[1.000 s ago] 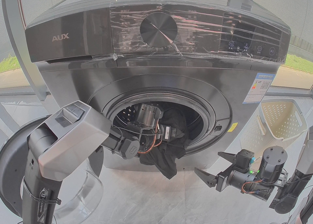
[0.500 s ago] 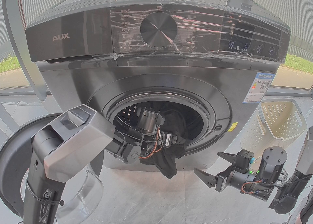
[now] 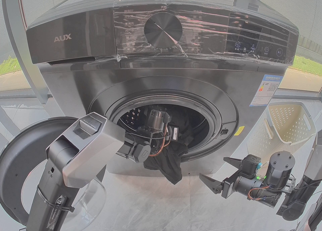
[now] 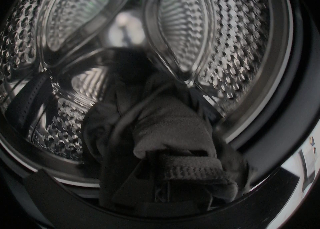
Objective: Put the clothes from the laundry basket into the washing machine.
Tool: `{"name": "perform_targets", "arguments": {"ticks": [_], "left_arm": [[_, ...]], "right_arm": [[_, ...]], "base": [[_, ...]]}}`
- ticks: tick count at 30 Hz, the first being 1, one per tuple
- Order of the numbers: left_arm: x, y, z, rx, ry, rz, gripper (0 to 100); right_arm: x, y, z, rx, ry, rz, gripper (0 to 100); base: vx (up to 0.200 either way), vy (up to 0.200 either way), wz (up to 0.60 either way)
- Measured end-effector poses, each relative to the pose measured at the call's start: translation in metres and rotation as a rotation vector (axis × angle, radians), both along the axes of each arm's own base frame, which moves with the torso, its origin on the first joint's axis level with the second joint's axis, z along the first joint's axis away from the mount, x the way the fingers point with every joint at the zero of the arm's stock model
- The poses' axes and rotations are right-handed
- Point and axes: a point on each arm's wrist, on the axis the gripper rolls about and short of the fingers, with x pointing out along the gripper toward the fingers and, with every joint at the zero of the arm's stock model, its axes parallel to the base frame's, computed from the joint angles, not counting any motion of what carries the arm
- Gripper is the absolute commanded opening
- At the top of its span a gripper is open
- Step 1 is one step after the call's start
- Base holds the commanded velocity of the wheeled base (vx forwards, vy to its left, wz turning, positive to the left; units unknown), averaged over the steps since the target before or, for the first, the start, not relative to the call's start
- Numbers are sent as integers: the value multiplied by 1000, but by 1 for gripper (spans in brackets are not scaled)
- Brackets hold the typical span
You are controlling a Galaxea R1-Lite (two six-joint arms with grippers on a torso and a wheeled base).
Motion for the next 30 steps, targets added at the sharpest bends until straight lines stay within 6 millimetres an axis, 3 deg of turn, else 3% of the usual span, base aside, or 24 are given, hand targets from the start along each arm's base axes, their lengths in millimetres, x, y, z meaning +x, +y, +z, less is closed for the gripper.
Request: {"name": "perform_targets", "arguments": {"ticks": [7,8,18,30], "left_arm": [[28,21,21,-60,-83,114,0],[29,22,22,-63,-85,118,100],[21,26,19,-62,-62,116,100],[-33,37,4,81,146,-6,100]], "right_arm": [[-1,2,0,-1,0,8,100],[-1,2,0,0,0,9,100],[-2,2,0,0,1,10,100],[-3,4,0,1,2,20,100]], "base": [[0,0,0],[0,0,0],[0,0,0],[0,0,0]]}}
